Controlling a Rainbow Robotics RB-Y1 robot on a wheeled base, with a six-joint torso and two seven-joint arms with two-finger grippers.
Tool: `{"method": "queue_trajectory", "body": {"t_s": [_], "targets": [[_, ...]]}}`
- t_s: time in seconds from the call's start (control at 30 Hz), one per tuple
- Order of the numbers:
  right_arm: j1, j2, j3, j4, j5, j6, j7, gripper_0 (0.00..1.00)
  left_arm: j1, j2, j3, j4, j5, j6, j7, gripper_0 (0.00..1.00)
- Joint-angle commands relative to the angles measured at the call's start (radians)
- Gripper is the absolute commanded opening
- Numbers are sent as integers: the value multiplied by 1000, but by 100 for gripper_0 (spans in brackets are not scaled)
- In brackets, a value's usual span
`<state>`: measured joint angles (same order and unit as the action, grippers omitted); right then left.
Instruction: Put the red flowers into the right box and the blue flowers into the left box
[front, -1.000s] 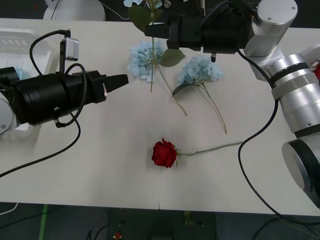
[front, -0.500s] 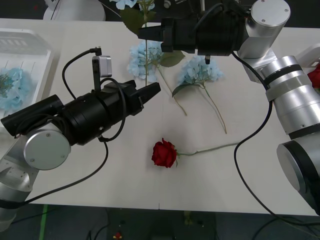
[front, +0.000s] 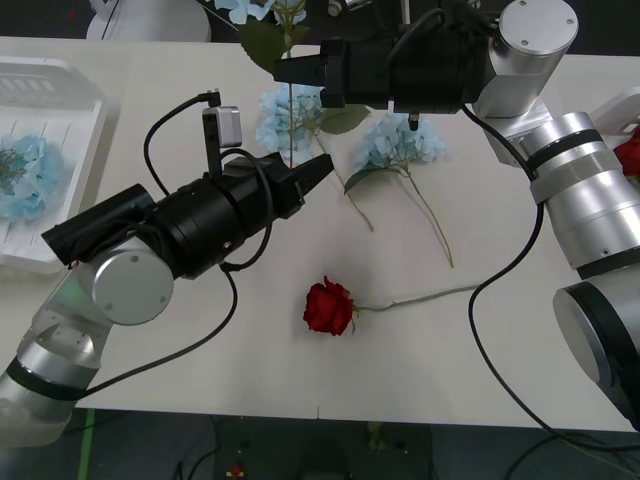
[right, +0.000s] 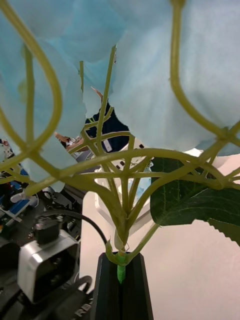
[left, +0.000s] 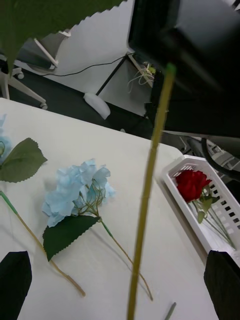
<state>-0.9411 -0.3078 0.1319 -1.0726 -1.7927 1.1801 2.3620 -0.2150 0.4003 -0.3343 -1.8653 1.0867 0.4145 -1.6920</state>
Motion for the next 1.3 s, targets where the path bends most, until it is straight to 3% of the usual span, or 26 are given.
{"method": "queue_trajectory", "body": {"t_s": [0.03, 0.1, 0.13, 0.17, 0.8, 0.83, 0.87, 0.97, 1.13, 1.3], "targets": [[-58, 19, 12, -44, -16, 10, 46, 0, -86, -51, -25, 52, -14, -14, -58, 76], [-58, 18, 12, -44, -16, 10, 46, 0, -96, -54, -25, 69, -16, -14, -57, 34], [-58, 18, 12, -44, -17, 10, 46, 0, -98, -54, -25, 71, -18, -14, -57, 25], [-58, 19, 14, -44, -16, 10, 46, 0, -99, -54, -25, 74, -18, -14, -54, 1], [-58, 19, 17, -44, -16, 10, 48, 0, -99, -37, -23, 74, 29, -29, -40, 0], [-56, 19, 17, -44, -13, 7, 48, 19, -98, -32, -23, 72, 35, -29, -40, 0], [-58, 18, 17, -44, -7, 1, 49, 51, -98, -28, -23, 72, 42, -31, -40, 0], [-58, 16, 17, -44, 1, -16, 54, 81, -98, -9, -17, 74, 67, -31, -43, 0], [-56, 7, 17, -43, 35, -19, 57, 91, -98, 35, 20, 71, 130, 9, -51, 0], [-56, 4, 17, -44, 93, -10, 51, 92, -98, 88, 178, 61, 213, 231, -61, 0]]}}
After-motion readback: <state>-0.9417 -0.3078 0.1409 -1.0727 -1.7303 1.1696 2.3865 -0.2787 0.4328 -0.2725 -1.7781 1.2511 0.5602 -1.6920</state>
